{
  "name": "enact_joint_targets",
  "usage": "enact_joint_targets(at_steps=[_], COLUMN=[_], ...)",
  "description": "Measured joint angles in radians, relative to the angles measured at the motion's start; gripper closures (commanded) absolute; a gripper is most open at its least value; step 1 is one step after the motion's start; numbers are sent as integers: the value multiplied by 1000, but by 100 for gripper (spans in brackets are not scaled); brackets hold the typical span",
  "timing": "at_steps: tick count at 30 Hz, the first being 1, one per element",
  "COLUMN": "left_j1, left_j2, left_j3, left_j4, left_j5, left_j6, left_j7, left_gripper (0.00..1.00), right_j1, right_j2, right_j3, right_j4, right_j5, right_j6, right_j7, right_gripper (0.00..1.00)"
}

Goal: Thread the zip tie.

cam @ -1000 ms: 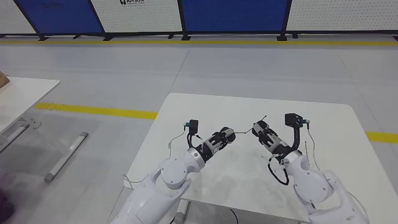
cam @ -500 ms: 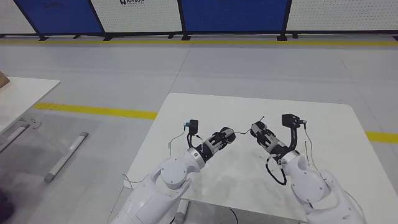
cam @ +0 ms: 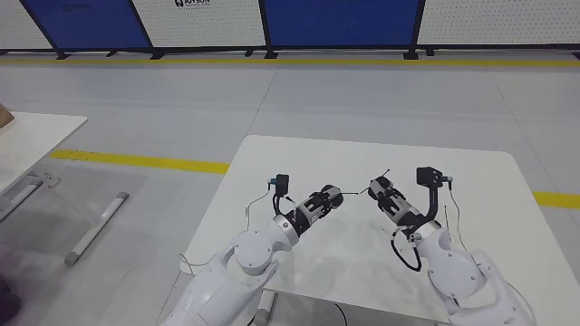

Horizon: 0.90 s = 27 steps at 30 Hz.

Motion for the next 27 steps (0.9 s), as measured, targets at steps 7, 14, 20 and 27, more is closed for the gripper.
enact_joint_targets(at_steps=[7, 14, 20, 27], left_j1=[0, 0, 0, 0], left_j2=[0, 0, 0, 0], left_j3=[0, 0, 0, 0], left_j4=[0, 0, 0, 0], left_j5=[0, 0, 0, 0], left_j6=[0, 0, 0, 0], left_j7=[0, 0, 0, 0], left_gripper=[100, 100, 100, 100], right_j1=[4, 8, 14, 15], right_j2=[-6, -11, -16, -21], right_j3=[-1, -4, -14, -17], right_j4=[6, 13, 22, 22], right_j5=[0, -9, -17, -7], right_j6=[-1, 3, 5, -6], right_j7=[-1, 5, 11, 13], right_gripper=[100, 100, 100, 100])
